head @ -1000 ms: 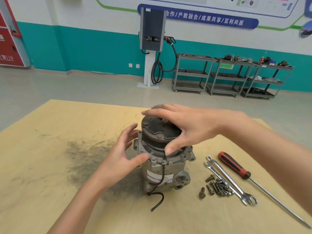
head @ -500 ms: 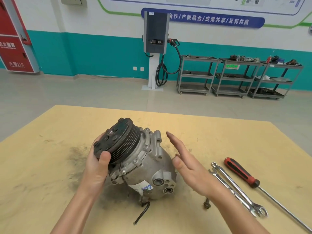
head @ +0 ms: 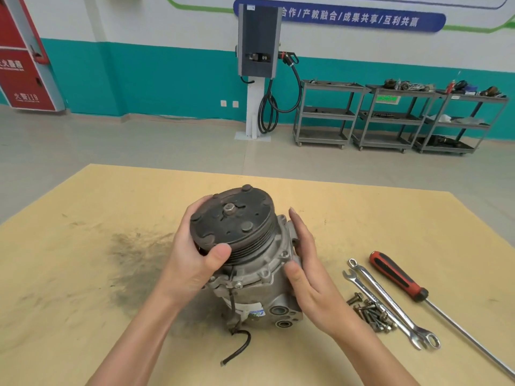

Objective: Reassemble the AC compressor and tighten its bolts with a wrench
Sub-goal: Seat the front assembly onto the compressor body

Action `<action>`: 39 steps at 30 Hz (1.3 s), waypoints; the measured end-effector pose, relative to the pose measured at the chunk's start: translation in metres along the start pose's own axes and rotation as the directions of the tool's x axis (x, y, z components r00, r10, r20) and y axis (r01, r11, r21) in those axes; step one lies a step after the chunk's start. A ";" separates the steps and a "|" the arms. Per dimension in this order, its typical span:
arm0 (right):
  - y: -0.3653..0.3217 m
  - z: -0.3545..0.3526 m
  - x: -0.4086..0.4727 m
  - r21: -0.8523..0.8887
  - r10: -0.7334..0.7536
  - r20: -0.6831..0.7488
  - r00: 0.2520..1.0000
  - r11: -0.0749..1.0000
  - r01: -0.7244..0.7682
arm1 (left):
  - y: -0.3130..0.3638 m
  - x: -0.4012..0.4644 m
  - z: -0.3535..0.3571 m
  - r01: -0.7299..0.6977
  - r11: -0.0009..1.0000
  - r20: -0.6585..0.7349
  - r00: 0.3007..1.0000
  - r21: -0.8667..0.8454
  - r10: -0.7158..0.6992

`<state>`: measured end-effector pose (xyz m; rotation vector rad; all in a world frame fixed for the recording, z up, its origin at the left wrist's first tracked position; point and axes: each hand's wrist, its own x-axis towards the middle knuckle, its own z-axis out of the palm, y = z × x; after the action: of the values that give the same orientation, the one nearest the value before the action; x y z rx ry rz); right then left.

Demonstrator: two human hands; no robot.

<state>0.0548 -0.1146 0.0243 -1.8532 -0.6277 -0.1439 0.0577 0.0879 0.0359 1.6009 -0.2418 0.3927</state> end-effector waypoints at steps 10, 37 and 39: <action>0.007 0.004 -0.001 0.063 -0.013 -0.084 0.996 0.998 0.019 | 0.007 0.002 0.004 -0.018 1.000 0.008 1.000 -0.024 0.019; 0.029 -0.013 -0.024 -0.043 -0.112 -0.229 0.967 0.994 0.104 | 0.039 0.005 0.057 -0.129 0.970 0.112 0.988 0.206 0.108; 0.030 -0.010 -0.023 -0.051 -0.119 -0.269 0.956 0.993 0.110 | 0.038 0.004 0.056 -0.121 0.973 0.119 0.988 0.195 0.099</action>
<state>0.0517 -0.1390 -0.0062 -1.7899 -0.5423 -0.4812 0.0527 0.0304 0.0704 1.8162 -0.3854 0.4265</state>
